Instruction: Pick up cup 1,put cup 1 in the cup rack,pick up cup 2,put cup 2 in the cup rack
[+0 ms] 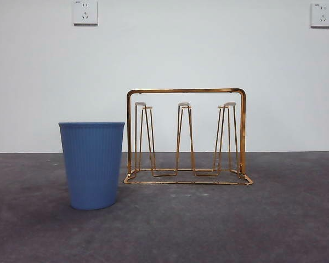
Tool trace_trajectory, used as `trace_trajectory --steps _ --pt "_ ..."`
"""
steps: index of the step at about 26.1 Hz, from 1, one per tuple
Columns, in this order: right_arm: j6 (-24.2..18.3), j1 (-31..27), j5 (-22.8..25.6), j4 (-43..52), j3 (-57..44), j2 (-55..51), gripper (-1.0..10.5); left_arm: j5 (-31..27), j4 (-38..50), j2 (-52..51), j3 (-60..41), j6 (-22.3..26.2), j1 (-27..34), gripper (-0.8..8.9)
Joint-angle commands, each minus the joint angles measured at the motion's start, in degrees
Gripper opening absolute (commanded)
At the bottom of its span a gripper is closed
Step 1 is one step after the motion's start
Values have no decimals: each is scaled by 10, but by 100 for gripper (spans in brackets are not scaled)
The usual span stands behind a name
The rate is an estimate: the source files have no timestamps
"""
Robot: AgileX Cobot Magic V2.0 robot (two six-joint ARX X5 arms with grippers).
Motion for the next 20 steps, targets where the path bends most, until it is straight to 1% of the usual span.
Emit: trace_trajectory --steps 1,5,6,9,10,18,20 --pt "-8 1 4 -16 -5 6 -12 11 6 2 2 32 -2 342" --pt "-8 1 -2 -30 -5 6 -12 11 5 2 2 34 -2 339" --pt "-8 1 -2 -34 -5 7 -12 11 5 2 2 34 -2 314" --pt "-8 1 -2 -50 -5 7 -12 11 4 2 2 45 -2 60" --pt "-8 1 -2 -57 -5 7 -12 11 2 2 2 47 -2 -6" --pt "-6 1 -2 -75 -5 6 12 12 -11 2 2 59 -2 -8" --pt "-5 1 -2 -81 -5 5 65 12 -12 2 2 61 -1 -8"
